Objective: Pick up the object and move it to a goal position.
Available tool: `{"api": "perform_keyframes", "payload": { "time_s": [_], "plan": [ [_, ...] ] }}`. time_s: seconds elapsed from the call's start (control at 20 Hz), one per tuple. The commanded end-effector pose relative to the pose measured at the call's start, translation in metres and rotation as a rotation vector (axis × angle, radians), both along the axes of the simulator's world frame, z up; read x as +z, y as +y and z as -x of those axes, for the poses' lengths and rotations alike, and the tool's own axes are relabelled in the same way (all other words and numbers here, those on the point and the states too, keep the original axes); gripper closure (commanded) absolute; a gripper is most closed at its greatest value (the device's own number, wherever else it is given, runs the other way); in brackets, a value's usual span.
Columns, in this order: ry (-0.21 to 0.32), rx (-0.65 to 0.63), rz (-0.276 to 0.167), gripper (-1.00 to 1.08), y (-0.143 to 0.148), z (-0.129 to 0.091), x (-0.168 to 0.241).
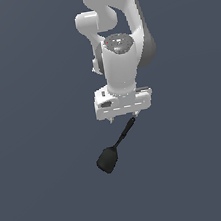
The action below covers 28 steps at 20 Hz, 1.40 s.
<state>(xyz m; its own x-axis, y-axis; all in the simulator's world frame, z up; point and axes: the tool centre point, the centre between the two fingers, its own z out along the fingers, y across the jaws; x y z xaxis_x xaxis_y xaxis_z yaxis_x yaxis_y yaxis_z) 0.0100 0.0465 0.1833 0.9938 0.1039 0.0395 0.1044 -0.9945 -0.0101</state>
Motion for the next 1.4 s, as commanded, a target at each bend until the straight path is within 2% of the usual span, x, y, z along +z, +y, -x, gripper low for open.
{"api": "perform_keyframes", "payload": {
  "time_s": [0.0, 0.35, 0.65, 1.35],
  "plan": [
    [-0.005, 0.013, -0.006, -0.92, 0.007, -0.001, 0.001],
    [-0.002, -0.015, -0.006, -0.92, 0.004, -0.001, -0.003],
    [0.005, -0.098, -0.011, -0.92, 0.001, -0.004, -0.016],
    [0.032, -0.477, -0.013, -0.92, -0.017, -0.011, -0.076]
  ]
}}
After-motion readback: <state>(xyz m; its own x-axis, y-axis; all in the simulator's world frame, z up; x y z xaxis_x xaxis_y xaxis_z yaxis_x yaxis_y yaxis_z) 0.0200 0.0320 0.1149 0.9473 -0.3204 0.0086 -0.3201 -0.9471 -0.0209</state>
